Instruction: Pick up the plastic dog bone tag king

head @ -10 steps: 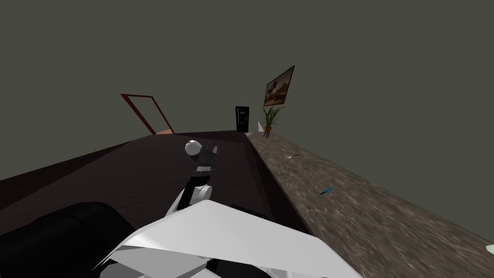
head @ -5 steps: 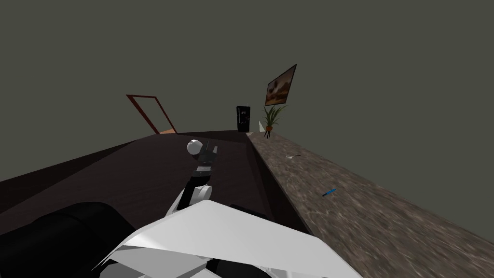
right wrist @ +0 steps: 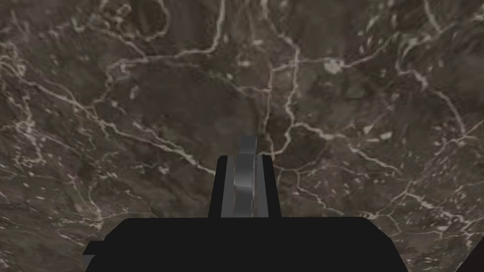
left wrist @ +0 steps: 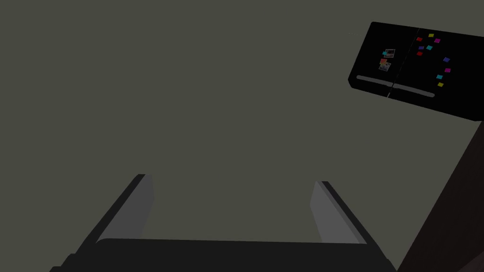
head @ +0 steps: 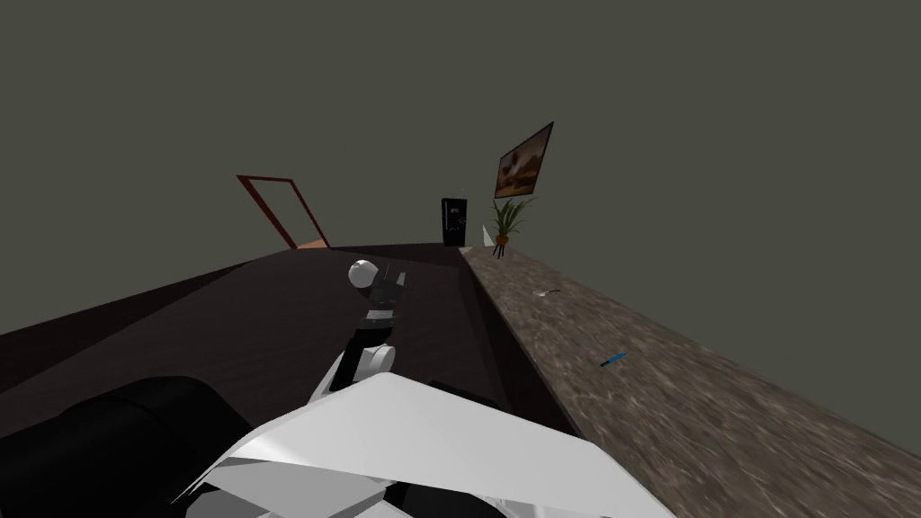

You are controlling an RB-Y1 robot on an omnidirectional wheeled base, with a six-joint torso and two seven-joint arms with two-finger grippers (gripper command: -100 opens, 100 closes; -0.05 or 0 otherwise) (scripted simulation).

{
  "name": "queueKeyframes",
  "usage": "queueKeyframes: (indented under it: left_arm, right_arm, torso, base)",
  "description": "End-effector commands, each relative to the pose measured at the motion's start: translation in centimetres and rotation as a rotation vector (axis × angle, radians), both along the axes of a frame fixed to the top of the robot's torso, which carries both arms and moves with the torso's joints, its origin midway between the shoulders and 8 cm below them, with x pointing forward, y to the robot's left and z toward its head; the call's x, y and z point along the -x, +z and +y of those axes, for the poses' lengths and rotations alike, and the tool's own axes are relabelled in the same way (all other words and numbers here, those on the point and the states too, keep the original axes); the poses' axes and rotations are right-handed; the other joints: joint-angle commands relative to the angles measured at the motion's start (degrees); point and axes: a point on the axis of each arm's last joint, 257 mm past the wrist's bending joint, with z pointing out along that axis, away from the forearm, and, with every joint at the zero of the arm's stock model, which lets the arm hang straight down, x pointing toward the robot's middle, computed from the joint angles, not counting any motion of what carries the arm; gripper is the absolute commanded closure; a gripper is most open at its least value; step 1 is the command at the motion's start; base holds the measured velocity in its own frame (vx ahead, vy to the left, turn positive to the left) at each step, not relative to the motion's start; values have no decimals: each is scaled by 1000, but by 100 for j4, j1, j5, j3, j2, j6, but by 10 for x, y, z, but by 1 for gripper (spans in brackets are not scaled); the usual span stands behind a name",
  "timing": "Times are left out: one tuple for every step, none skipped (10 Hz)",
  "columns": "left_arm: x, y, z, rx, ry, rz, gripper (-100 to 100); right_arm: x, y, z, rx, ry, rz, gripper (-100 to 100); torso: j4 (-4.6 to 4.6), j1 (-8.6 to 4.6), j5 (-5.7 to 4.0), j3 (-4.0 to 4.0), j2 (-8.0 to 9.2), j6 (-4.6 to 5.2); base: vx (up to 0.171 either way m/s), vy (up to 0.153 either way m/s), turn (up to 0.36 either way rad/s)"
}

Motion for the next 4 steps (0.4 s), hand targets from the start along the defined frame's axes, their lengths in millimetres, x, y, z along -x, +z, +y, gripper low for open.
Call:
queueKeyframes:
  left_arm:
    - [0,0,0,0,0,0,0]
    - [0,0,0,0,0,0,0]
    - [0,0,0,0,0,0,0]
    - [0,0,0,0,0,0,0]
  right_arm:
    - [-2,9,2,-11,5,12,100]
    - [-7,17,0,-11,10,15,100]
    - [-5,12,-1,-7,8,11,100]
    - [-5,13,0,-10,7,13,0]
  torso:
    - [0,0,0,0,0,0]
    - [0,7,5,1,1,5]
    - [1,12,6,2,3,3]
    - [2,8,3,3,3,0]
  base:
    - [4,11,-87]
    - [1,20,-101]
    - [-1,10,-19]
    - [0,0,0]
